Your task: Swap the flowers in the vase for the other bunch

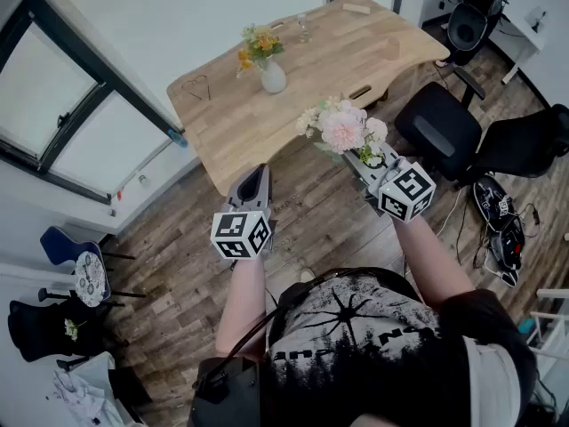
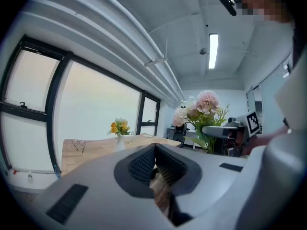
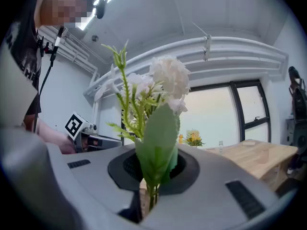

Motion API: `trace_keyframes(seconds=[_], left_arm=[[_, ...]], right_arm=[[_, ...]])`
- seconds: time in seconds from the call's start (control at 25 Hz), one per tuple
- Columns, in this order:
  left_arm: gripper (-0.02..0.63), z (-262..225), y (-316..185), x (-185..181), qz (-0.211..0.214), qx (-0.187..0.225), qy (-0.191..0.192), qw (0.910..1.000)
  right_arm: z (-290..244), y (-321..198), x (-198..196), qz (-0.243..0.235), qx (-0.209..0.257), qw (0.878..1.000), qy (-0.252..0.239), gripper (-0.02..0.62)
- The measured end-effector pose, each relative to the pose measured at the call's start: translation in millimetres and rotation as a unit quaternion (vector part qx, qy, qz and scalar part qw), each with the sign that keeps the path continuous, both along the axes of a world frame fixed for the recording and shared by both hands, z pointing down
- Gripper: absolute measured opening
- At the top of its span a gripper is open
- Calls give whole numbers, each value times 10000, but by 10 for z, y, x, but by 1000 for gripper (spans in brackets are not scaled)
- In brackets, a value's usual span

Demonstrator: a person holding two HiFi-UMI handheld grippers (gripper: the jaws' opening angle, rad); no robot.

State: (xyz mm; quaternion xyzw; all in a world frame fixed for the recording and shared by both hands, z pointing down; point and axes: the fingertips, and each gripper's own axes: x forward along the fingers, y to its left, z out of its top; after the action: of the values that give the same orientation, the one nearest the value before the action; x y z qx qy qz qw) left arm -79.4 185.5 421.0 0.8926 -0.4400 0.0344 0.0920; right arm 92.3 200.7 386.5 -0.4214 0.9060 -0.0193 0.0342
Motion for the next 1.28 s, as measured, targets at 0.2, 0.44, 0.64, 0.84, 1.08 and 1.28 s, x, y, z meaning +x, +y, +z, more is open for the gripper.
trace_keyframes(seconds=[0.2,0.44,0.64,0.84,1.08,1.28], left_arm=[[14,-20,-15,50,32,16,-35,10000],[14,24,-63,47,86,-6,-92,9999],[14,55,-124,3,167,-59,-97,9998],[14,93,-193,-65,252,-81,-84,9996],[14,95,-323,-211,360,-72,-58,9993],[14,116,-473,-357,475,-79,-65,9988]], right_arm=[[-20,-11,14,-24,21,10000,-30,38],[32,-37,-25,-42,-78,9999,-117,38],[56,-74,-104,-8,-137,9998,-131,40],[87,-117,-188,67,-138,9998,-118,40],[72,-204,-346,179,-127,9997,-98,40],[91,-334,-496,311,-127,9994,-113,40]])
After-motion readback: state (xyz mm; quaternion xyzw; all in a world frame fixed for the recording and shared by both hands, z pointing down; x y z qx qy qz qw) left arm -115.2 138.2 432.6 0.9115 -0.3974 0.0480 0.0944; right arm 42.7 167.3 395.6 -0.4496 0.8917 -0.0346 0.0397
